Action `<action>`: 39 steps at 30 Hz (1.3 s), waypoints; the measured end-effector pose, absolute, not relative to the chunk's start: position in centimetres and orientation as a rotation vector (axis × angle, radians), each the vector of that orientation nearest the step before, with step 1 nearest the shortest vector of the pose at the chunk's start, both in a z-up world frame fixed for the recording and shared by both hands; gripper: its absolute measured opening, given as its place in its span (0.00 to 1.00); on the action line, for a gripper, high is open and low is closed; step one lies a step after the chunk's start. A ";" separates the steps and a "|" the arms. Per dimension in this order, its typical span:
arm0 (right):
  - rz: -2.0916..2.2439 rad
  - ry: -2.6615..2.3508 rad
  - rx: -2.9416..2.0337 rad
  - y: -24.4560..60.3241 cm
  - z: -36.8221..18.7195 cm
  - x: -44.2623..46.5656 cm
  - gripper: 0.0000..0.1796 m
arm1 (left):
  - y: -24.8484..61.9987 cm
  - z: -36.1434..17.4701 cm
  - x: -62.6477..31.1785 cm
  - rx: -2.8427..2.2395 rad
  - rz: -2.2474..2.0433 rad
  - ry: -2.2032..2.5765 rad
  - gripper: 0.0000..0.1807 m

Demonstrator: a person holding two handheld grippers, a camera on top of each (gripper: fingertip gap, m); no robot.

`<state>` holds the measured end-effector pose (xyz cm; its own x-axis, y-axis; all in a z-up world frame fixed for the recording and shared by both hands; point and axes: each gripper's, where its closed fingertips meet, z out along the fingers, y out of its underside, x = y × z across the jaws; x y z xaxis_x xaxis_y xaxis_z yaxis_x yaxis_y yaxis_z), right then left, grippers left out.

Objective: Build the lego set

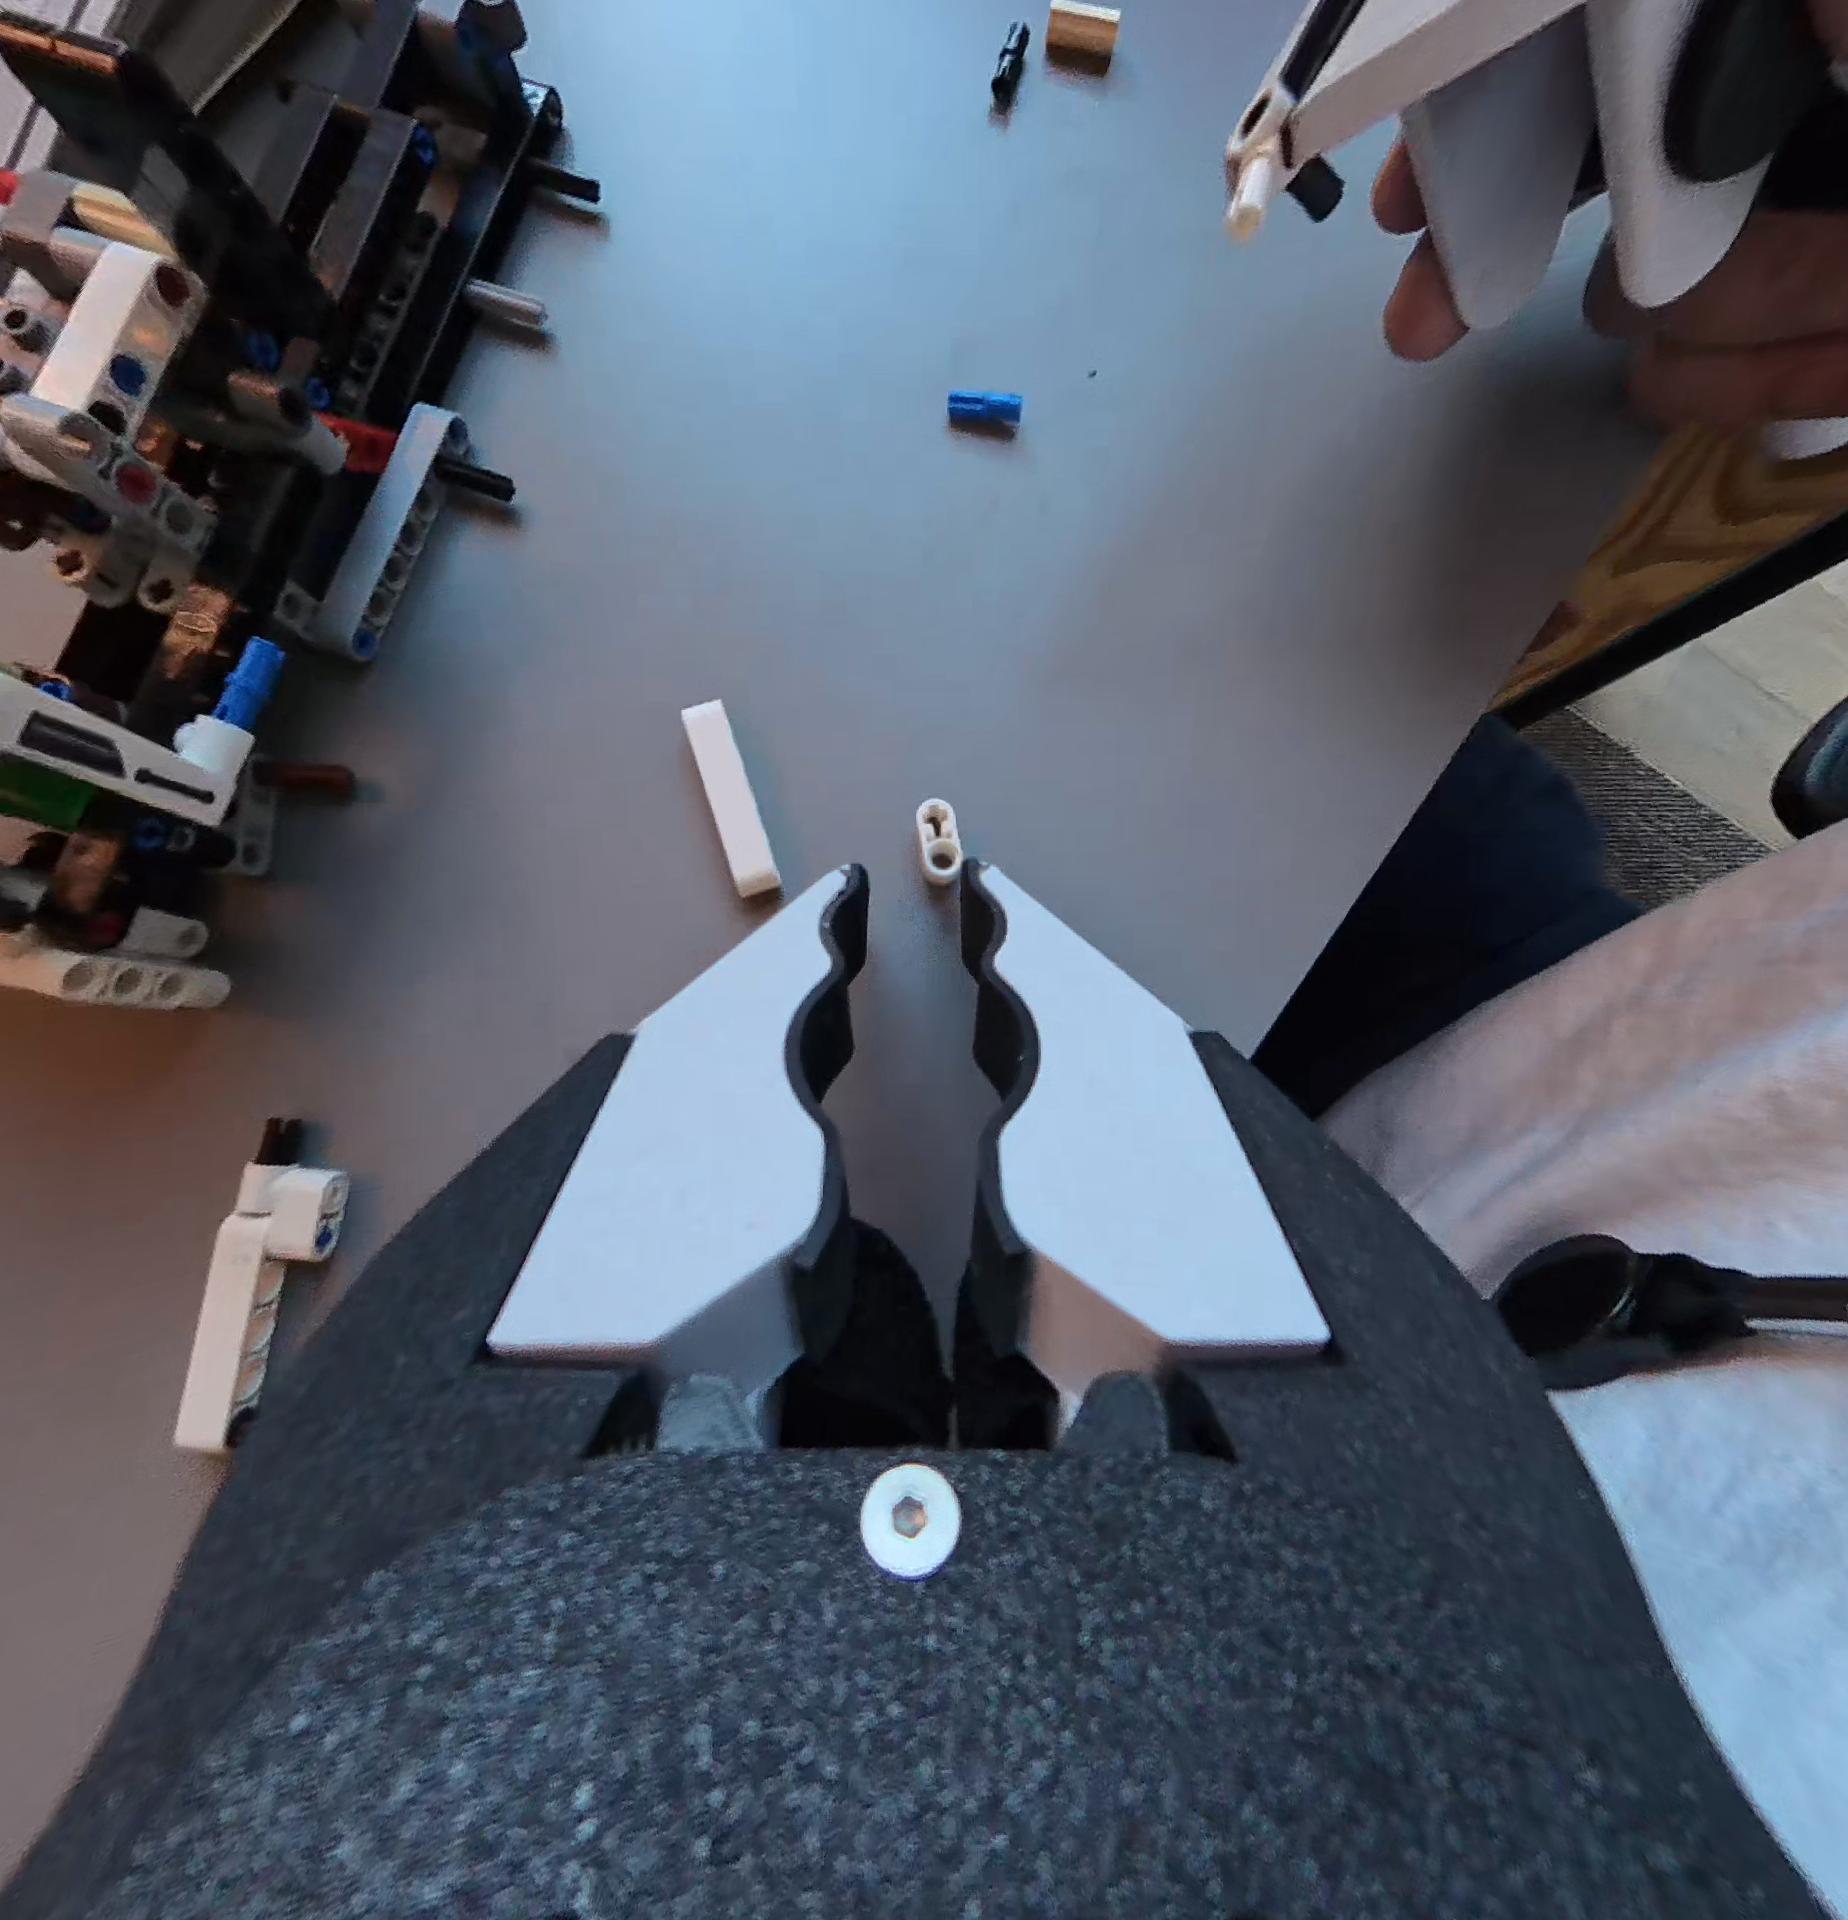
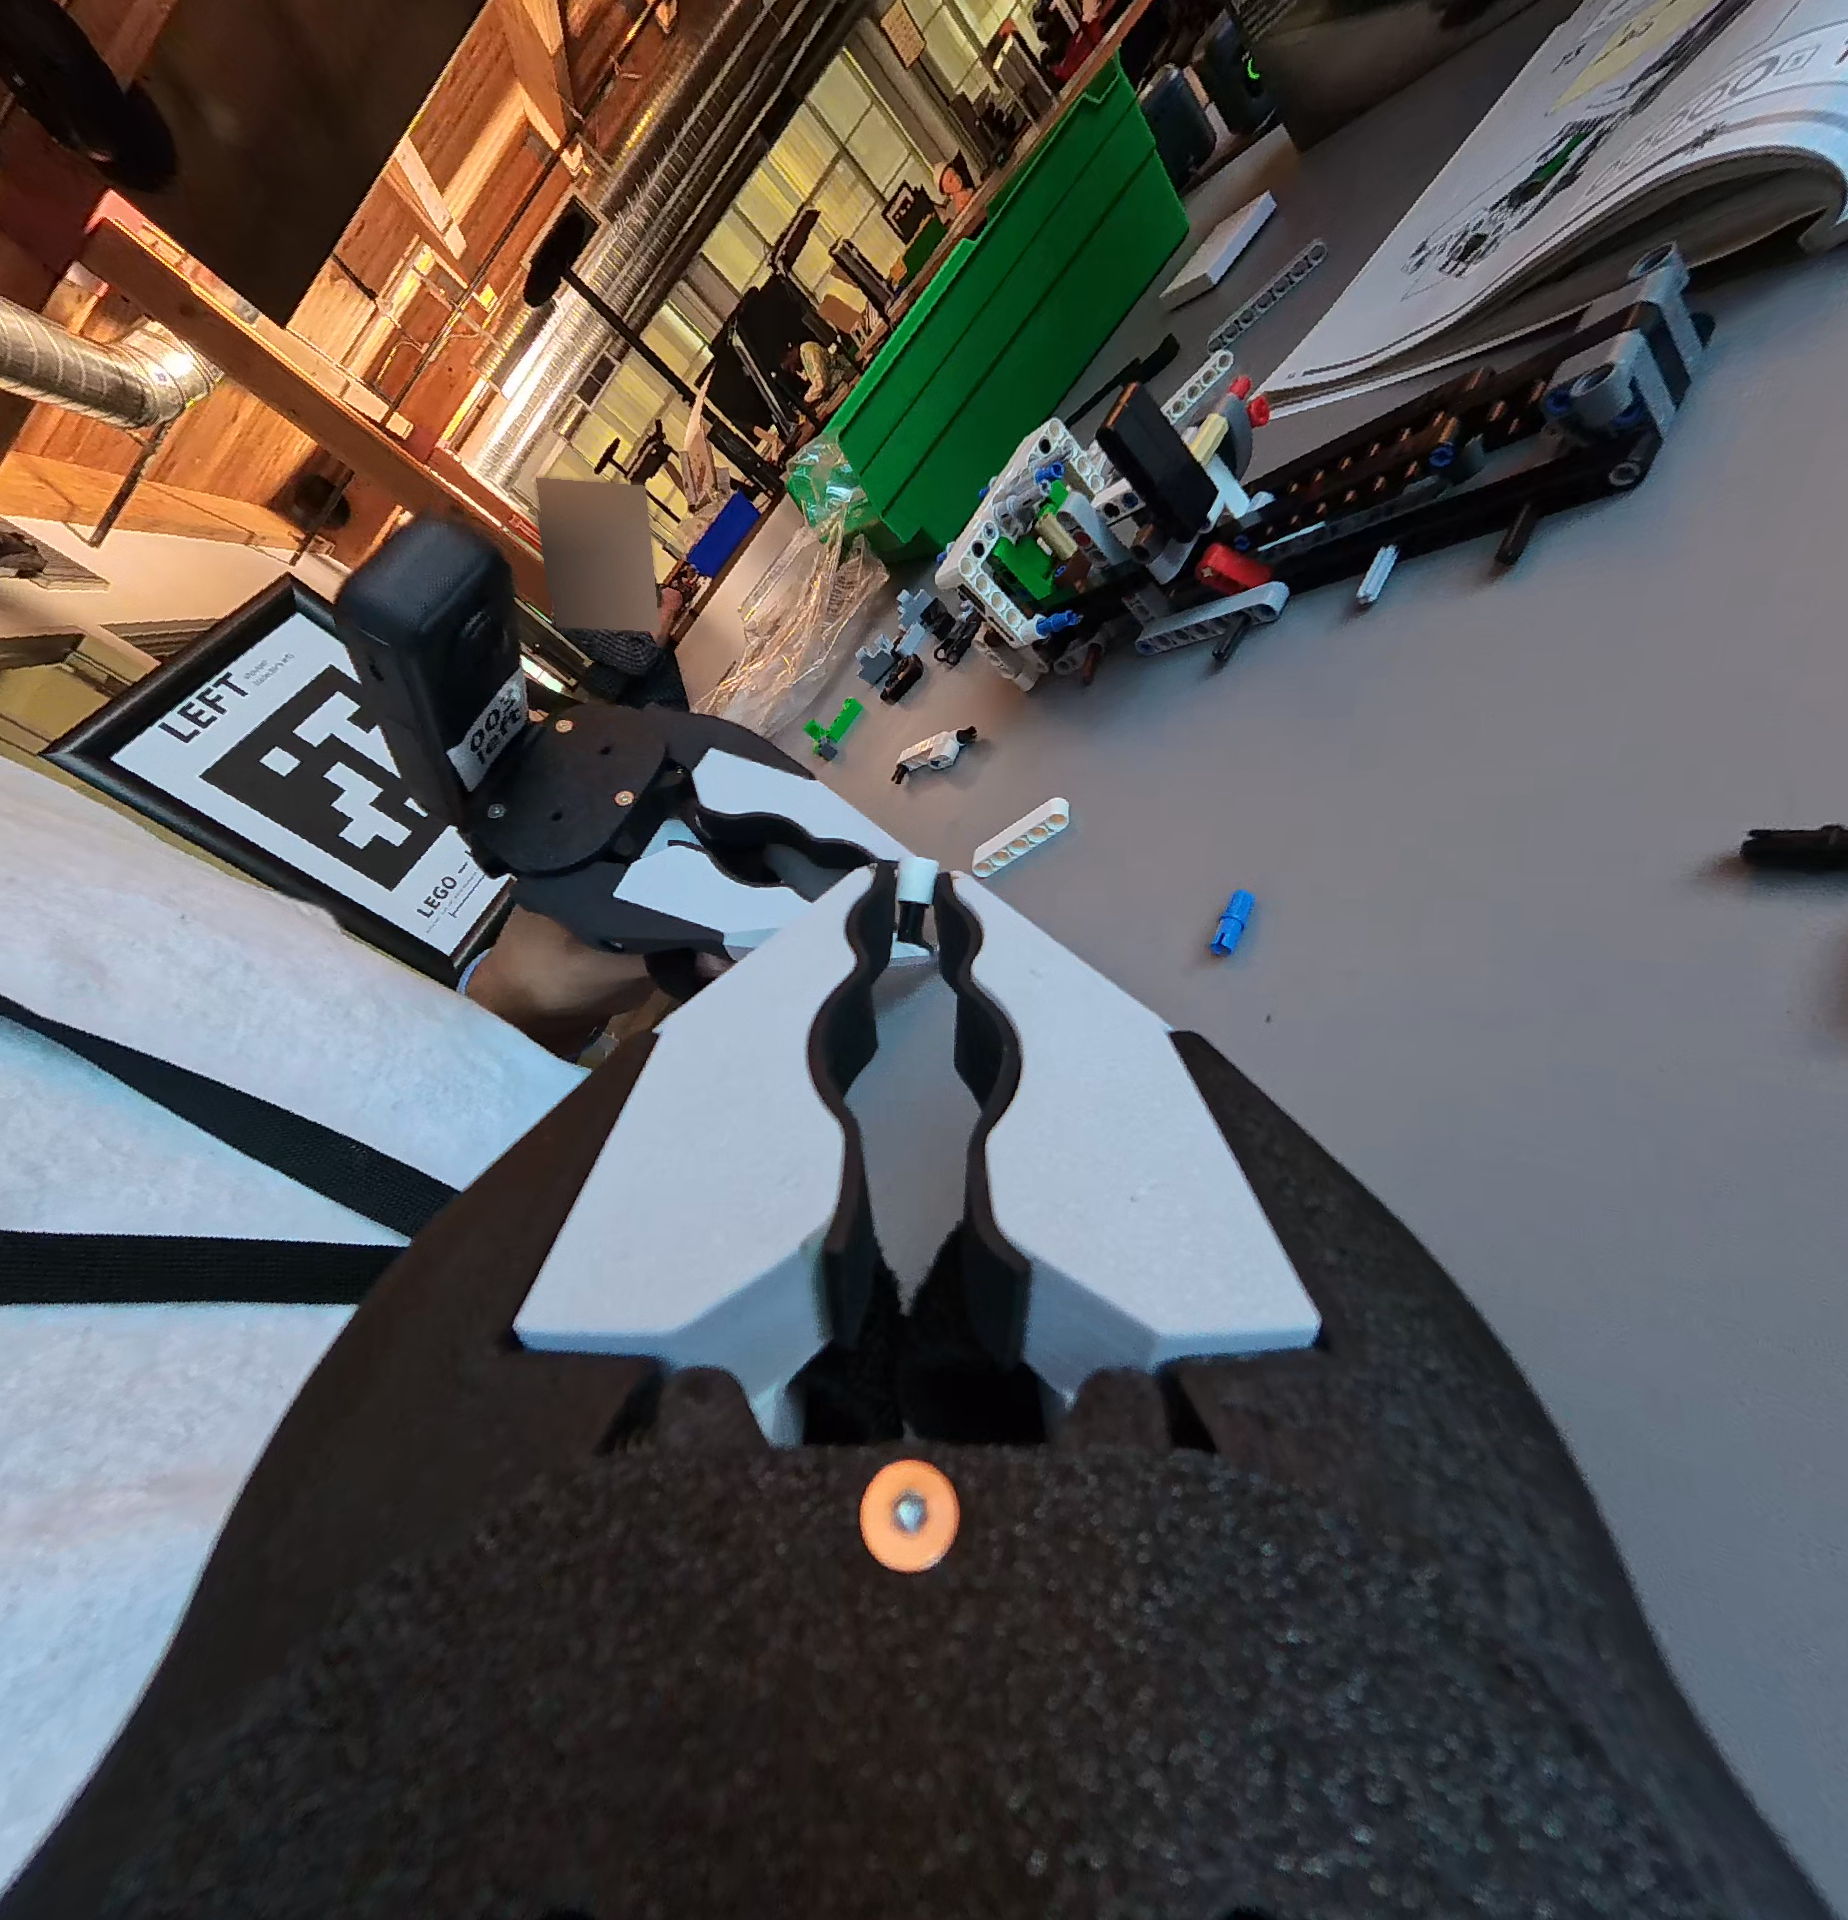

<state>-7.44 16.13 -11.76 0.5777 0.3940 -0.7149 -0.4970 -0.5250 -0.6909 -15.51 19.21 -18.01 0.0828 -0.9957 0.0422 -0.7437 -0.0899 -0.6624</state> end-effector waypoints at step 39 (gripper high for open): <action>1.080 0.082 -1.859 16.5 -12.5 -7.7 0.03 | 17.6 -18.6 -13.6 -0.879 -0.809 2.406 0.03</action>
<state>-7.73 16.45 -12.50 0.6078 0.3687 -0.7033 -0.4704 -0.5464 -0.6929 -13.59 17.63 -18.62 -0.6949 -0.6886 -0.2071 -0.4235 0.6247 -0.6561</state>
